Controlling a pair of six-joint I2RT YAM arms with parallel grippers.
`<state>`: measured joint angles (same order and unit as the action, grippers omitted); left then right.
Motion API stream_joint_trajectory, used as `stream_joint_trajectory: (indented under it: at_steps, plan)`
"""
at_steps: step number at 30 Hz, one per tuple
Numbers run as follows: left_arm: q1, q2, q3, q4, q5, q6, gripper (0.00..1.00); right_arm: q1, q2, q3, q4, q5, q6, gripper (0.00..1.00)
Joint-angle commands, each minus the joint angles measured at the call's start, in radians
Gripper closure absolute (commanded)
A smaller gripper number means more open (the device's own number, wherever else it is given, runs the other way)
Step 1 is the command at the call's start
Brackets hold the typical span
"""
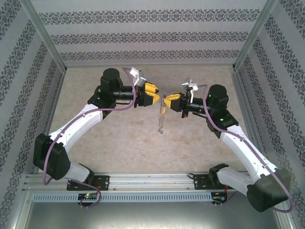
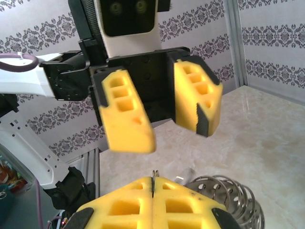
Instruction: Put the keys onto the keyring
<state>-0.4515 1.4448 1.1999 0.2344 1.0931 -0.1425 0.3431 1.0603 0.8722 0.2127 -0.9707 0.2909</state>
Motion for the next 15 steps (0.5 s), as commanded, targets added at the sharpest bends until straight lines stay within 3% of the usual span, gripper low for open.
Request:
stream_joint_trajectory:
  at_steps: [1, 8, 15]
  plan:
    - [0.009, -0.008, 0.010, 0.148, 0.031, -0.087, 0.59, 0.004, -0.023, 0.016, 0.045, -0.032, -0.007, 1.00]
    - [0.004, 0.019, 0.031, 0.144, 0.115, -0.123, 0.69, 0.008, -0.005, 0.036, 0.051, -0.036, -0.002, 1.00]
    - [-0.005, 0.037, 0.046, 0.088, 0.143, -0.096, 0.69, 0.007, 0.000, 0.046, 0.053, -0.028, -0.004, 1.00]
